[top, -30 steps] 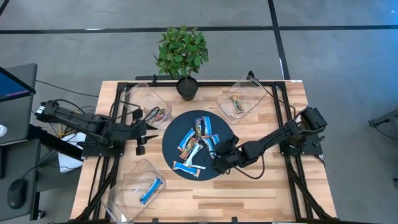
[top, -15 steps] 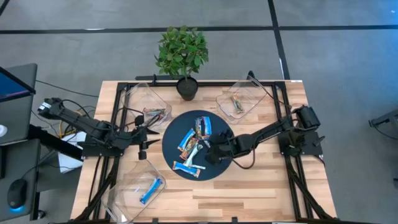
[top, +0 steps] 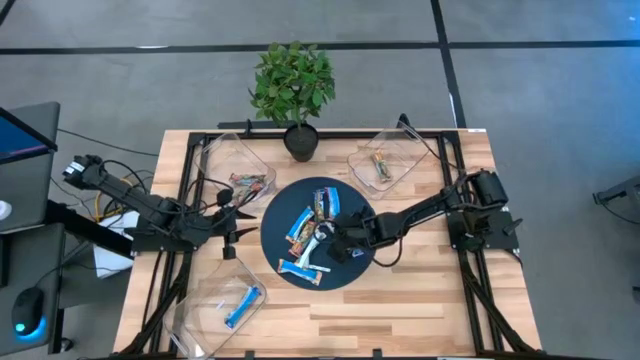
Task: Pick and place Granola Bars by type
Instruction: Put the yellow granola bar into the top right bin
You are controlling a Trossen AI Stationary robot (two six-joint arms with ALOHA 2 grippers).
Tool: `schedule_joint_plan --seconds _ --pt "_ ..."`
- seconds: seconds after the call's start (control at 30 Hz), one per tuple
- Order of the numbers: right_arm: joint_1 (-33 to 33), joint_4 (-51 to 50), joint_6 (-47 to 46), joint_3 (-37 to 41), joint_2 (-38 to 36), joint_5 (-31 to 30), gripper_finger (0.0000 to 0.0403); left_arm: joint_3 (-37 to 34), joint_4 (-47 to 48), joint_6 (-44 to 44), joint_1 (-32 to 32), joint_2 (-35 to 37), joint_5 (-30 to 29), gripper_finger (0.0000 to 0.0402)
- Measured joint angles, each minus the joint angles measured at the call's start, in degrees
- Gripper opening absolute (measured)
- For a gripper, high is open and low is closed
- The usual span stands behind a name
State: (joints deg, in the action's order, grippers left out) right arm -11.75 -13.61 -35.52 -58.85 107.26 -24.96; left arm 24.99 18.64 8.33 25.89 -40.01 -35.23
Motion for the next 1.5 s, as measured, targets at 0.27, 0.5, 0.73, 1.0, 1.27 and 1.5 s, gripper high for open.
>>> schedule_joint_plan --seconds 0.27,0.5,0.73,1.0,1.27,1.5 --pt "-0.24 -1.56 0.05 0.0 0.0 -0.12 0.0123 0.0 -0.14 -0.44 -0.02 0.02 -0.56 0.0123" --pt "-0.22 -0.21 2.61 0.0 0.0 -0.73 0.0023 0.02 -0.12 -0.81 -0.02 0.03 -1.81 0.0123" --pt "-0.23 0.4 3.42 -0.48 -0.57 -0.87 0.0011 0.02 -0.09 -0.85 -0.02 0.03 -1.94 0.0123" --pt "-2.25 -6.09 9.06 -7.76 -0.57 -3.31 0.0004 0.07 -0.05 -0.85 -0.02 0.03 -1.92 0.0123" --pt "-4.63 -34.16 4.71 -20.74 -0.57 -18.52 0.0001 0.07 0.08 -0.85 -0.02 0.02 -1.92 0.0123" --pt "-3.6 -55.65 -6.43 -28.25 -0.59 -25.67 0.0001 0.07 0.12 -0.82 -0.02 0.02 -1.89 0.0123"
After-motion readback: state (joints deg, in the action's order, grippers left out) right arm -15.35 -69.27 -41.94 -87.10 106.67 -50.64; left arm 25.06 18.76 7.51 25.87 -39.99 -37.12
